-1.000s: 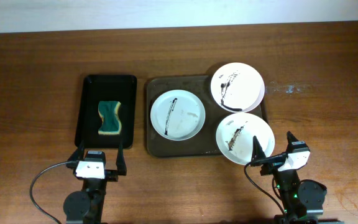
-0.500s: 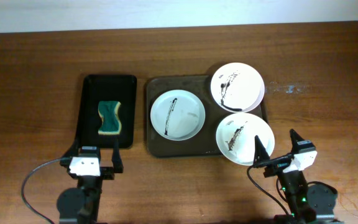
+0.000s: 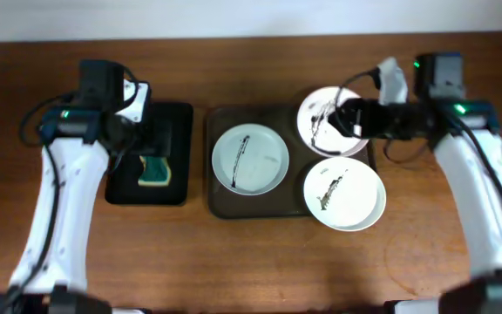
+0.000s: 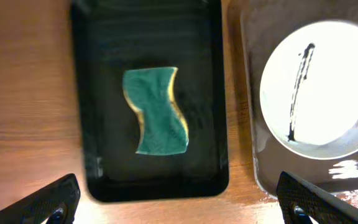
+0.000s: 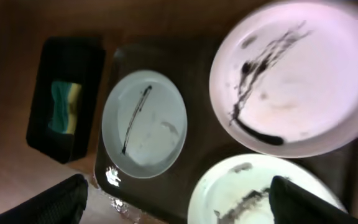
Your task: Clean dirty plates on tray and stack at the side
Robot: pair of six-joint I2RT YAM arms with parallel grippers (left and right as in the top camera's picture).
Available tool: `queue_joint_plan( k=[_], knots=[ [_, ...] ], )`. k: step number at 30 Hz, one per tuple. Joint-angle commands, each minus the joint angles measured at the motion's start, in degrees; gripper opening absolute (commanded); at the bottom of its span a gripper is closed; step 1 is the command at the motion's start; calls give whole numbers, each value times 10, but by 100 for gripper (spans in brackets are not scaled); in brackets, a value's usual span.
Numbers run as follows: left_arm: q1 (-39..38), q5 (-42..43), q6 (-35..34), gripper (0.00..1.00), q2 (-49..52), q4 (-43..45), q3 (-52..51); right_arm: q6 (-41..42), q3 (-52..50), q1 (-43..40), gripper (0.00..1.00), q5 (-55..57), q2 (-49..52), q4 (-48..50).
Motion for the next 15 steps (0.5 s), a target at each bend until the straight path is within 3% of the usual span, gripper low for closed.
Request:
queue_joint_plan(
  k=[1, 3, 5, 8, 12, 15],
  knots=[
    [1, 39, -26, 99, 60, 13, 7, 73, 7, 75, 71, 60, 86, 44],
    [4, -6, -74, 100, 68, 40, 7, 126, 7, 133, 61, 136, 146, 84],
    [4, -26, -77, 98, 68, 65, 8, 158, 7, 179, 47, 166, 217, 113],
    [5, -28, -77, 97, 68, 75, 7, 158, 7, 202, 32, 169, 289, 124],
    [5, -34, -79, 89, 80, 81, 7, 177, 7, 209, 4, 186, 315, 136],
    [5, -34, -79, 84, 143, 84, 7, 183, 6, 209, 4, 197, 315, 136]
  ],
)
